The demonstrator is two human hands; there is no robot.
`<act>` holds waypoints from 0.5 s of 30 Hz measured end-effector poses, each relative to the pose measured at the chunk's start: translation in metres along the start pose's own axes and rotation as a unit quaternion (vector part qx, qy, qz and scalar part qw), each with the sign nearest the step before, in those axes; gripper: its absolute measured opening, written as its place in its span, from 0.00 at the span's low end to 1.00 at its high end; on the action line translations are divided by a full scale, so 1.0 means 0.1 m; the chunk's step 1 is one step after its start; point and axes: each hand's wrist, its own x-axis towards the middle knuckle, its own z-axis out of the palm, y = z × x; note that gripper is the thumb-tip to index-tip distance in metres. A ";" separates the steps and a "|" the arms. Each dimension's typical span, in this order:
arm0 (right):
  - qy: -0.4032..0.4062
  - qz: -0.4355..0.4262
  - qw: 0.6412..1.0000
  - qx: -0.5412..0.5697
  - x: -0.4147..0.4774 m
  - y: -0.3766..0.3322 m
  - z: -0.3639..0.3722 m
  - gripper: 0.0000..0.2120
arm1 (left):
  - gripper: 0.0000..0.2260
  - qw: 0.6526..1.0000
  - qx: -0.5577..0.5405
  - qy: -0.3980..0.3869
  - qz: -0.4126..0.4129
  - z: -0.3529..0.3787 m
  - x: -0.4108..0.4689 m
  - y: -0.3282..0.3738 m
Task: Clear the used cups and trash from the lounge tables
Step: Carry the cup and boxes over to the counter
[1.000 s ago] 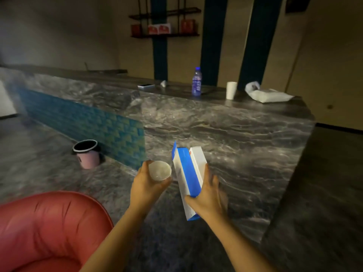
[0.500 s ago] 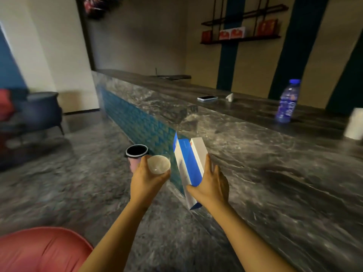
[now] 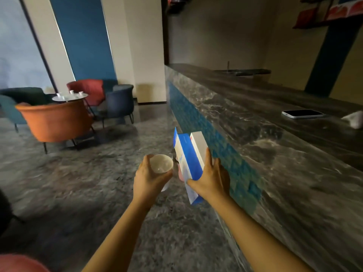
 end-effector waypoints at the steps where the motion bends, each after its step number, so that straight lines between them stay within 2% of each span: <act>1: 0.004 -0.007 1.000 0.003 0.21 -0.01 0.13 0.53 | 0.22 1.000 0.004 0.003 -0.004 0.07 0.21 -0.08; 9: -0.034 0.013 0.999 0.006 1.91 -0.20 1.16 0.54 | 0.20 1.000 0.007 0.005 -0.008 0.54 2.01 -0.62; 15: -0.025 0.032 0.999 -0.004 3.17 -0.25 1.76 0.54 | 0.21 1.000 0.012 -0.021 -0.009 1.04 3.36 -0.94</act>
